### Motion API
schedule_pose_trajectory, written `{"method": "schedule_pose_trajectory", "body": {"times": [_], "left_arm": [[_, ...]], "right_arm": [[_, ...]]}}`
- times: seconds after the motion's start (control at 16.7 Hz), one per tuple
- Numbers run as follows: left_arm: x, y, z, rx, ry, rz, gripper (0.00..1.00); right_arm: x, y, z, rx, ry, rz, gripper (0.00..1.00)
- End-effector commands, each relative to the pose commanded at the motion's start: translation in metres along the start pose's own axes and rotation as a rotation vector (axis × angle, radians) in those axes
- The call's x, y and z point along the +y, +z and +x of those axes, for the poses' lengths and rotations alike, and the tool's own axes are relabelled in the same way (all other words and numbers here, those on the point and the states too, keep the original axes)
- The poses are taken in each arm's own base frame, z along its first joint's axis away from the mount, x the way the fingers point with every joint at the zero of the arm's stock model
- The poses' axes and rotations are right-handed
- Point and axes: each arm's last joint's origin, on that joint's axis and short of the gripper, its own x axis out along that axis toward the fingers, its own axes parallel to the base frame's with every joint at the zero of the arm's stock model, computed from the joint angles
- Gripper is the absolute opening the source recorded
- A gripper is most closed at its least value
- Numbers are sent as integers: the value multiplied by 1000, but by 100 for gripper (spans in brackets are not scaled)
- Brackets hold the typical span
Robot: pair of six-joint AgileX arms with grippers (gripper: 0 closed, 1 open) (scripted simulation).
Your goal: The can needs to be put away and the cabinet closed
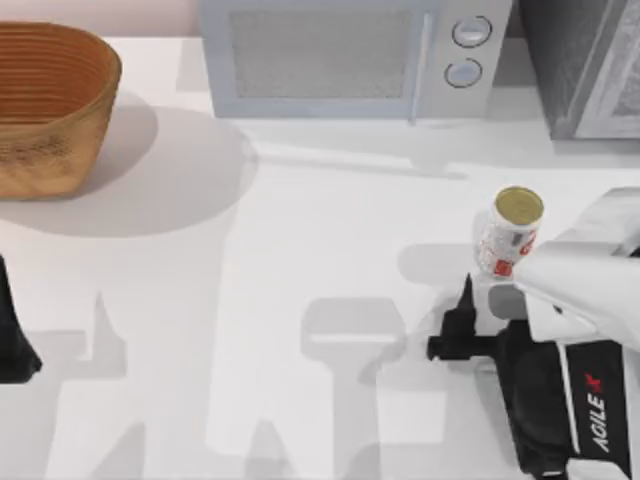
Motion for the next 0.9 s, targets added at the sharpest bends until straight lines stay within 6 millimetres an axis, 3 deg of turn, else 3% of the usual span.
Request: {"method": "schedule_pose_trajectory", "body": {"times": [0.18, 0.24, 0.9], "left_arm": [[0, 0, 0, 0, 0, 0, 100], [0, 0, 0, 0, 0, 0, 100], [0, 0, 0, 0, 0, 0, 100]], "right_arm": [[0, 0, 0, 0, 0, 0, 100], [1, -25, 0, 79, 13, -3, 100], [5, -5, 35, -1, 0, -1, 100]]}}
